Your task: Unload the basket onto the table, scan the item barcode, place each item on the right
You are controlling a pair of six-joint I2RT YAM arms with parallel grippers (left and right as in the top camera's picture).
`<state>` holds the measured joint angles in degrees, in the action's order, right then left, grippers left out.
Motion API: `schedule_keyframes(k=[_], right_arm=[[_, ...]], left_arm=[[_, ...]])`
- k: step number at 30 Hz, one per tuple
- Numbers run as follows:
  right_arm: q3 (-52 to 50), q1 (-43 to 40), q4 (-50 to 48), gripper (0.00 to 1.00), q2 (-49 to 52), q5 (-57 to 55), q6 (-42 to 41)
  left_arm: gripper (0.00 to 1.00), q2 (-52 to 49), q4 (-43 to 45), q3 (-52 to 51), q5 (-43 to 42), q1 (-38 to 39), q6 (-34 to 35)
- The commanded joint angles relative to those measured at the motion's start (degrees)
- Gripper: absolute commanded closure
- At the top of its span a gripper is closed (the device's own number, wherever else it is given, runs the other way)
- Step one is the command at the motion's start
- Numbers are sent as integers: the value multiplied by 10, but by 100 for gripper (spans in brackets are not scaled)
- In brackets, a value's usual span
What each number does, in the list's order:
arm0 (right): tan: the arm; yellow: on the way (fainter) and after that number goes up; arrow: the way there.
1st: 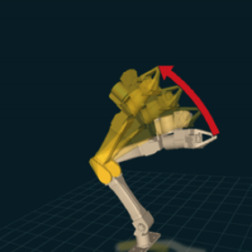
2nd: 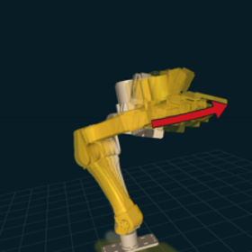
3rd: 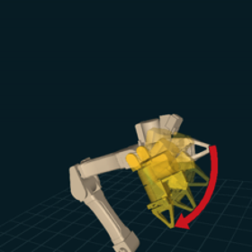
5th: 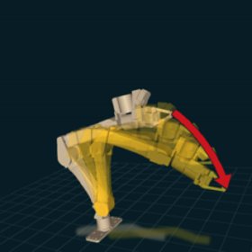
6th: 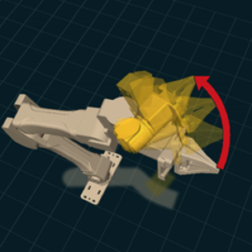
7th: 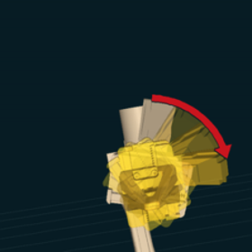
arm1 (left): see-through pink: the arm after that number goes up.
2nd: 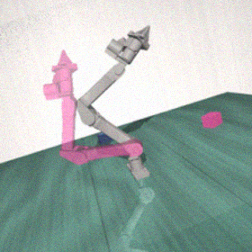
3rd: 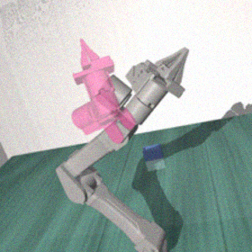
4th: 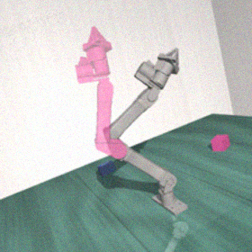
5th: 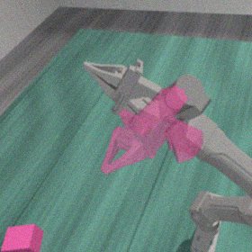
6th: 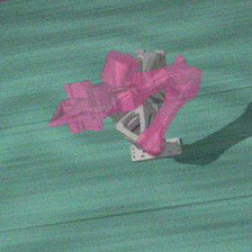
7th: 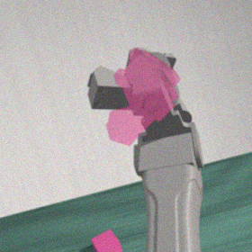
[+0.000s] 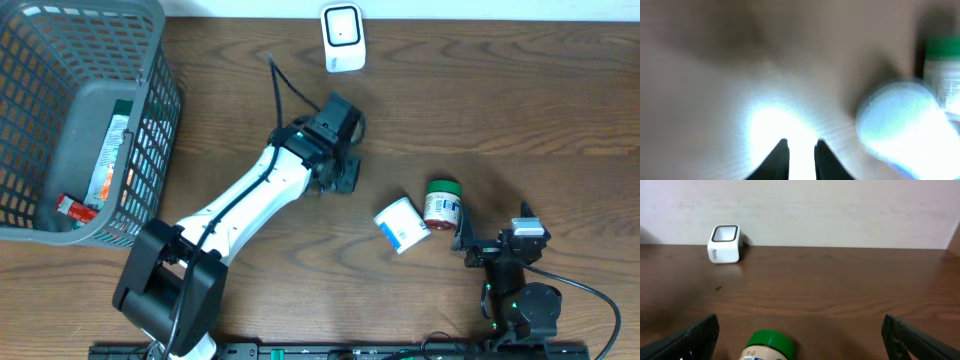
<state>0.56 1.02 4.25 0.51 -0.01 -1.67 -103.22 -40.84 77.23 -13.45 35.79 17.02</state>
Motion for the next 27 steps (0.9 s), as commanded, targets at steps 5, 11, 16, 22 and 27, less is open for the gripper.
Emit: schedule_keyframes(k=[5, 11, 16, 22, 27], right_arm=[[-2, 2, 0, 1, -1, -6, 9], [-2, 2, 0, 1, -1, -6, 9], [-2, 2, 0, 1, -1, -6, 9], [-2, 2, 0, 1, -1, -6, 9], [-2, 2, 0, 1, -1, -6, 9]], left_arm=[[81, -5, -6, -57, -86, 62, 20], [81, -5, 21, -83, -86, 84, 57], [81, -6, 56, -97, -83, 92, 62], [81, -6, 122, -103, -55, 92, 69], [81, -6, 158, -103, -54, 92, 69]])
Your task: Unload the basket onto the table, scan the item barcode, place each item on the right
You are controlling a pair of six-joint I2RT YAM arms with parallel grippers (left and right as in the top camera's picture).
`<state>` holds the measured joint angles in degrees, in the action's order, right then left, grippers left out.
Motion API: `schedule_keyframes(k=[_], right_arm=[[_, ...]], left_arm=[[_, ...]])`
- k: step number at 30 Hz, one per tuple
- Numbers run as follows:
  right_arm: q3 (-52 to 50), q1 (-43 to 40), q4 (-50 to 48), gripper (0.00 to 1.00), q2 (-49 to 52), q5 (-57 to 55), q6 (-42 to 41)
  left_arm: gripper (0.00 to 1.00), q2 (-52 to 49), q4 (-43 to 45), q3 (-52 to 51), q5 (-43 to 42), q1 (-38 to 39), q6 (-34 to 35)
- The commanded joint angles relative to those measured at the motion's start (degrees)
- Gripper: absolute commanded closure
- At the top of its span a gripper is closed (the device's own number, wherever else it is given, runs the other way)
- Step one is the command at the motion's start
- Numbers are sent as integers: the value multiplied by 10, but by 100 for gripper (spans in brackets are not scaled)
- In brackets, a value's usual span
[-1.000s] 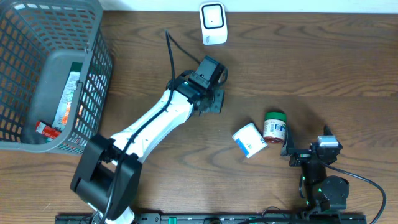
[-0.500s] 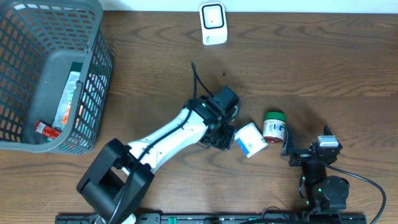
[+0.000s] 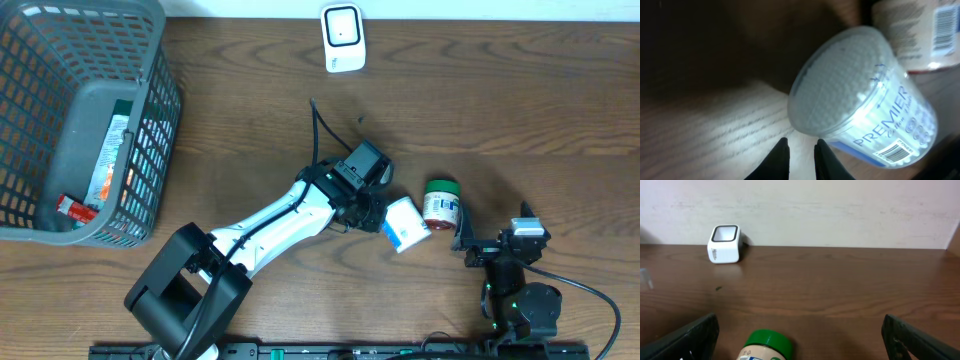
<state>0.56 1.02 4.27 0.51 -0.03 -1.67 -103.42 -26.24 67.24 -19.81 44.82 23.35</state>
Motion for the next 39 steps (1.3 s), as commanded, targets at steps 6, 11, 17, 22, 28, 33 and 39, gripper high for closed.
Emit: schedule_keyframes(k=[6, 11, 17, 22, 28, 33, 39], right_arm=[[-2, 2, 0, 1, -1, -5, 9], [-2, 2, 0, 1, -1, -5, 9], [-2, 2, 0, 1, -1, -5, 9], [-2, 2, 0, 1, -1, -5, 9], [-2, 2, 0, 1, -1, -5, 9], [-2, 2, 0, 1, -1, -5, 9], [-2, 2, 0, 1, -1, -5, 9]], left_arm=[[81, -4, 46, -3, 10, 2, 6], [81, -4, 73, -3, 10, 2, 5], [81, -4, 84, -3, 10, 2, 5], [81, -4, 97, -3, 10, 2, 5], [87, -4, 101, -4, 10, 2, -3], [92, 26, 72, -2, 55, -28, -21], [92, 35, -33, -3, 56, -23, -7]])
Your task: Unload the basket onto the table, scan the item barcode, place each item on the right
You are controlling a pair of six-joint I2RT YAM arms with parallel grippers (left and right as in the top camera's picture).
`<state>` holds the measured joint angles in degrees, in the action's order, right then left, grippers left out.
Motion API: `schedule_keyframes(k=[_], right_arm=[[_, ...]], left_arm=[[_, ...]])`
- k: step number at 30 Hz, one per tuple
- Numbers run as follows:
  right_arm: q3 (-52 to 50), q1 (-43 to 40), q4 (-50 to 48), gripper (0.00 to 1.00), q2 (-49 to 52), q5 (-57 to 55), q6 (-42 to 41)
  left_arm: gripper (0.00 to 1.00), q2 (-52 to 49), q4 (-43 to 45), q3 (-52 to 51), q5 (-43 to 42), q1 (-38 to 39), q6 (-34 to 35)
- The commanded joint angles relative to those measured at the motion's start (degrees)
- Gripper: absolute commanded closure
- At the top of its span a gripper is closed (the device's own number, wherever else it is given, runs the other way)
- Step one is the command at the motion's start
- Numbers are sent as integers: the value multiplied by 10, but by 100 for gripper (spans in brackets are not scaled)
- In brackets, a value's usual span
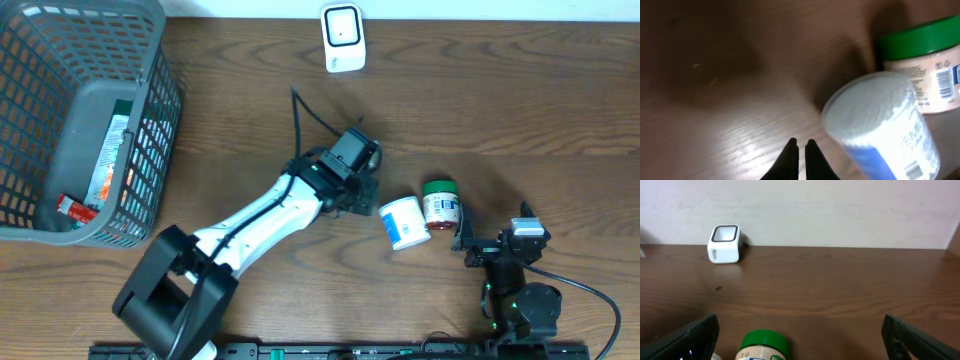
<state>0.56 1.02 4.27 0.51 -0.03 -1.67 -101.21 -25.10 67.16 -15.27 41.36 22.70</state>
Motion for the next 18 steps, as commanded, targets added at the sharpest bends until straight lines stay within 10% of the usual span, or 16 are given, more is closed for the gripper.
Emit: schedule_keyframes(k=[1, 18], right_arm=[[-2, 2, 0, 1, -1, -5, 9], [-2, 2, 0, 1, -1, -5, 9]], left_arm=[[92, 13, -62, -2, 12, 12, -8], [92, 53, -263, 96, 39, -11, -27]])
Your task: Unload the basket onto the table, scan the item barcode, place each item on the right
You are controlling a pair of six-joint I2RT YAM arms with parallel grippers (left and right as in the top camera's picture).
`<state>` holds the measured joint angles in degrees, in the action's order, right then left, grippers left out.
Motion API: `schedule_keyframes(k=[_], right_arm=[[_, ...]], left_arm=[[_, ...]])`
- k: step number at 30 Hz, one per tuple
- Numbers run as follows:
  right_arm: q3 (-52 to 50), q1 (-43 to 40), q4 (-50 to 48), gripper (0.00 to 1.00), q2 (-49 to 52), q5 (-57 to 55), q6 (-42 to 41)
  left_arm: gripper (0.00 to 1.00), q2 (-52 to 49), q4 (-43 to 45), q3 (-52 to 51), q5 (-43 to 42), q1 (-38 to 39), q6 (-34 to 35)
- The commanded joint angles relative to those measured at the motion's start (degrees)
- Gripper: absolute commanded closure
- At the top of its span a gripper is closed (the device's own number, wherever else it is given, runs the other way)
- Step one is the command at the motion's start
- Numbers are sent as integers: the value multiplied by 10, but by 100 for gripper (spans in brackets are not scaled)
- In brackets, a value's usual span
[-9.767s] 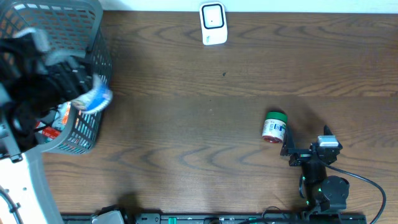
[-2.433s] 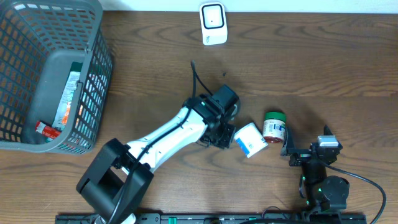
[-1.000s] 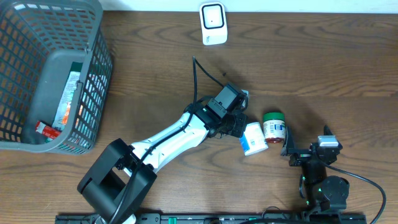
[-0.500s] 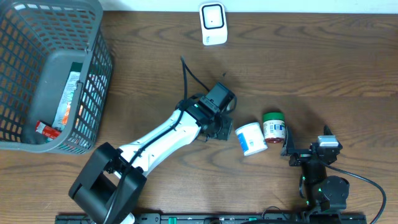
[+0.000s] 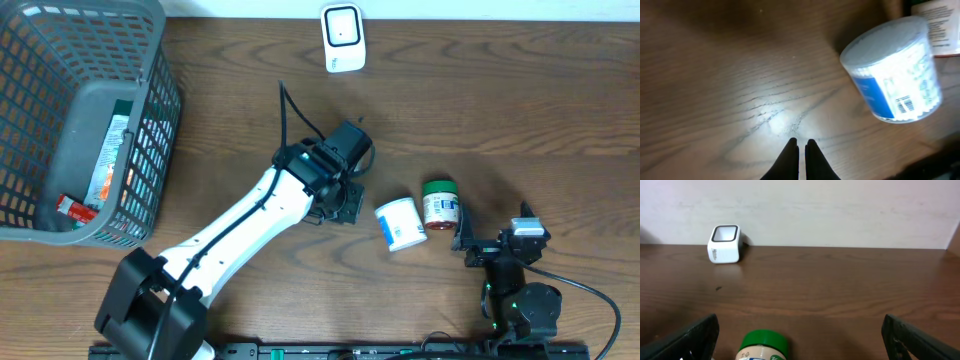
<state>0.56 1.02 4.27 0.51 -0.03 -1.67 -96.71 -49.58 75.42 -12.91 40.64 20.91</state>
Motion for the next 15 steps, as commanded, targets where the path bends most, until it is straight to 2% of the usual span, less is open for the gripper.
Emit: schedule_keyframes(k=[1, 6, 10, 15], right_arm=[[-2, 2, 0, 1, -1, -5, 9], [-2, 2, 0, 1, -1, -5, 9], [-2, 2, 0, 1, -1, -5, 9], [-2, 2, 0, 1, -1, -5, 9]], left_arm=[[92, 7, -24, 13, 17, -3, -9], [92, -24, -23, -4, 11, 13, 9], [92, -70, 47, -35, -48, 50, 11], [92, -124, 91, -36, -44, 71, 24]])
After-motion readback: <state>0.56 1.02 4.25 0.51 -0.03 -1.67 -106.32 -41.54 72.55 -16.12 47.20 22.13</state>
